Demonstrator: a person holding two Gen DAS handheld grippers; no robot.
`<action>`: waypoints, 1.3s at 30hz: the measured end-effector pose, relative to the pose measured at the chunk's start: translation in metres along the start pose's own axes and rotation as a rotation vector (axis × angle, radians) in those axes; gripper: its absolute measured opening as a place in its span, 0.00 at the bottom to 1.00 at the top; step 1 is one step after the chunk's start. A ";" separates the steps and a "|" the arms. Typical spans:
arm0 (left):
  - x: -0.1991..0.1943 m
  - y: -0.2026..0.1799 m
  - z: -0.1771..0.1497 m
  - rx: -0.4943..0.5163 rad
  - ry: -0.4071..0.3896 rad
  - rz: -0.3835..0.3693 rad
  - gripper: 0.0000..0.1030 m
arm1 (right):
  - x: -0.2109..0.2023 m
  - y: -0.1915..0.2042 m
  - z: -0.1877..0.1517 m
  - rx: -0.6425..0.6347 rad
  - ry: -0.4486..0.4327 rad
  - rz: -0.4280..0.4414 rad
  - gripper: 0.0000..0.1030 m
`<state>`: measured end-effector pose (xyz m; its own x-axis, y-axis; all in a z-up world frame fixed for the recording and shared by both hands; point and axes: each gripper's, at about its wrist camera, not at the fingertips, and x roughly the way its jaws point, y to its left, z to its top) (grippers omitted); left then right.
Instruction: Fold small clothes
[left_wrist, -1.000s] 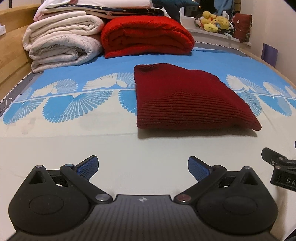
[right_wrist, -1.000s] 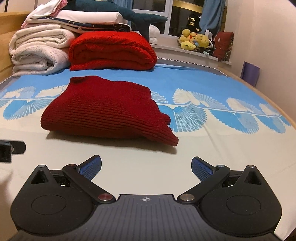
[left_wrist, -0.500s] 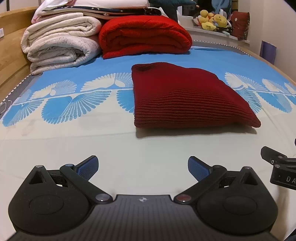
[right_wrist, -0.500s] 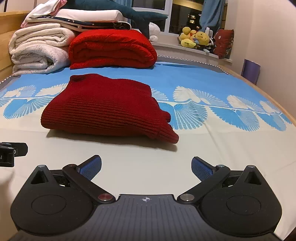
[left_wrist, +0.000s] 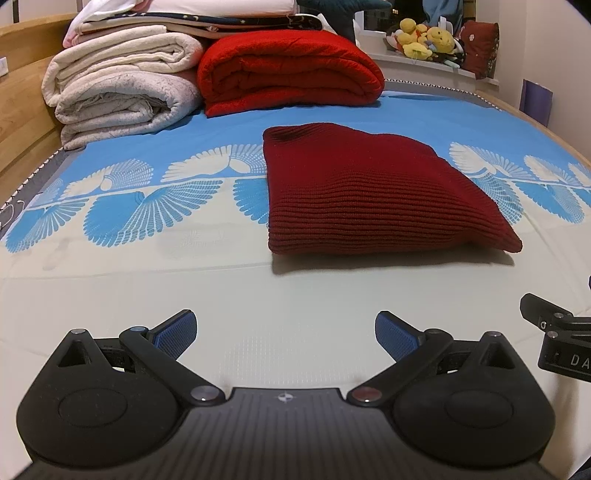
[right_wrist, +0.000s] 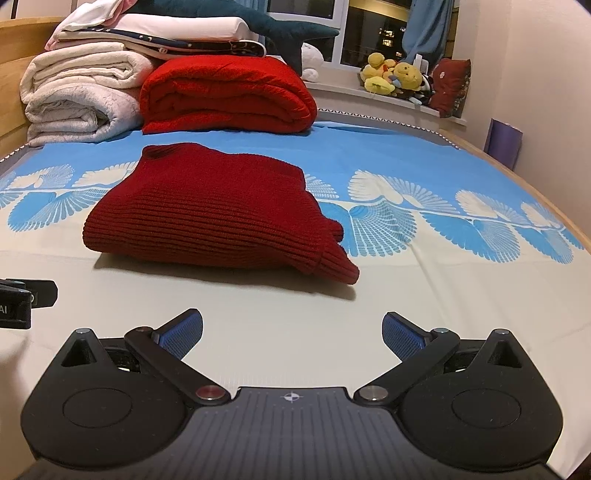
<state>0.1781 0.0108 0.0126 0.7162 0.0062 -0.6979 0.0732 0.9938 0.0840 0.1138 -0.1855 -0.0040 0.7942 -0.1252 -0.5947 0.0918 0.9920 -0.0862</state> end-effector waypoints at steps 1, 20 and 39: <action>0.000 0.000 0.000 -0.001 0.000 0.000 1.00 | 0.000 0.000 0.000 0.001 0.001 0.000 0.99; 0.002 -0.001 -0.001 0.008 0.007 0.007 1.00 | 0.000 0.001 -0.001 -0.004 0.006 0.003 0.99; 0.005 -0.001 -0.003 0.013 0.019 0.006 1.00 | 0.000 0.002 -0.002 -0.006 0.008 0.012 0.99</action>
<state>0.1796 0.0106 0.0071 0.7033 0.0143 -0.7108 0.0784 0.9921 0.0976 0.1128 -0.1838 -0.0060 0.7906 -0.1134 -0.6017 0.0789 0.9934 -0.0836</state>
